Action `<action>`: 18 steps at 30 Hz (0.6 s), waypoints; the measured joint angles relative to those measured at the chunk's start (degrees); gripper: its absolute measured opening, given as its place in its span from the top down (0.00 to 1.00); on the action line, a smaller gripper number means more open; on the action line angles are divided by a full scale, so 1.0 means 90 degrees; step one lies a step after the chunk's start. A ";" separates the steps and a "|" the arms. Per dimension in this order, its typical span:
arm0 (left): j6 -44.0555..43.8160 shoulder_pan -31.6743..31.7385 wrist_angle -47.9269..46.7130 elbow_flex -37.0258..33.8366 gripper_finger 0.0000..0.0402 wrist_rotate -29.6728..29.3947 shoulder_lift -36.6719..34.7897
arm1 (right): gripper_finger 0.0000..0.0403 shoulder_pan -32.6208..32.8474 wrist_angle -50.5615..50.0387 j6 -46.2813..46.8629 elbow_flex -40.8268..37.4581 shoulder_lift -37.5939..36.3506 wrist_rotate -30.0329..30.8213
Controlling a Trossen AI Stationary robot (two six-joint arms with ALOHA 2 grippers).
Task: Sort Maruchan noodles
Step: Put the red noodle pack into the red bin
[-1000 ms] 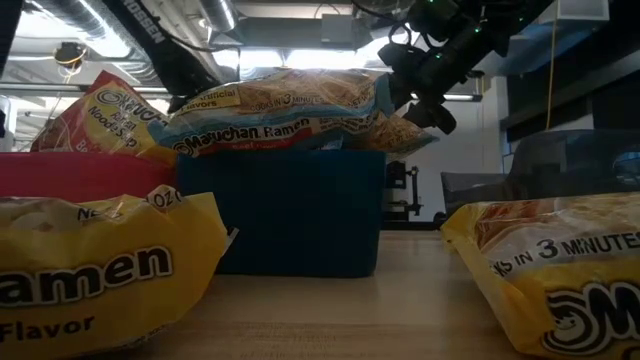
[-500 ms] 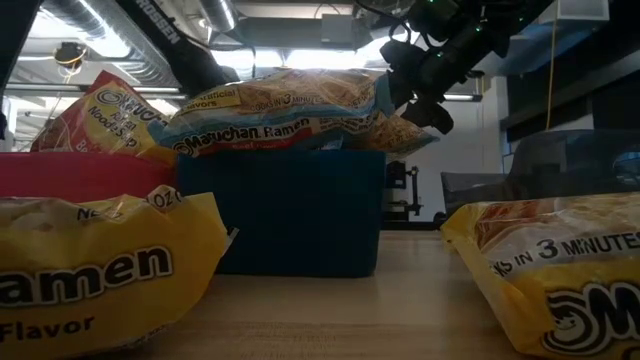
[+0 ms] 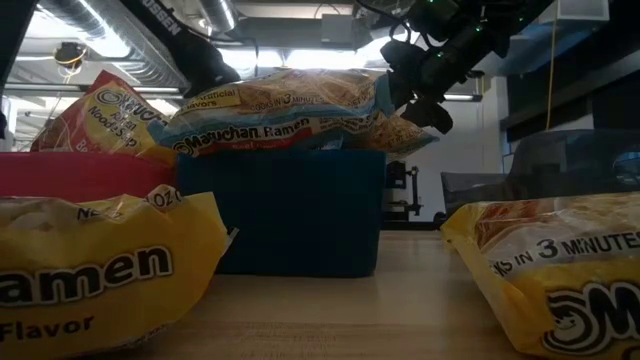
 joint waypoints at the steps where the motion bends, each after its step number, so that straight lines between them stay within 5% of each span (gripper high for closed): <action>1: -0.0006 -0.0039 -0.0006 0.0000 0.63 0.0001 0.0000 | 0.47 0.0000 0.0000 0.0000 0.0000 0.0000 0.0000; 11: -0.0168 -0.0428 -0.0226 -0.0002 0.63 0.0025 0.0268 | 0.47 0.0002 0.0000 0.0002 0.0000 0.0000 -0.0349; 18: -0.0337 -0.0956 -0.0006 0.0025 0.63 0.0865 0.0716 | 0.47 0.0002 -0.0005 0.0015 0.0000 0.0000 -0.0667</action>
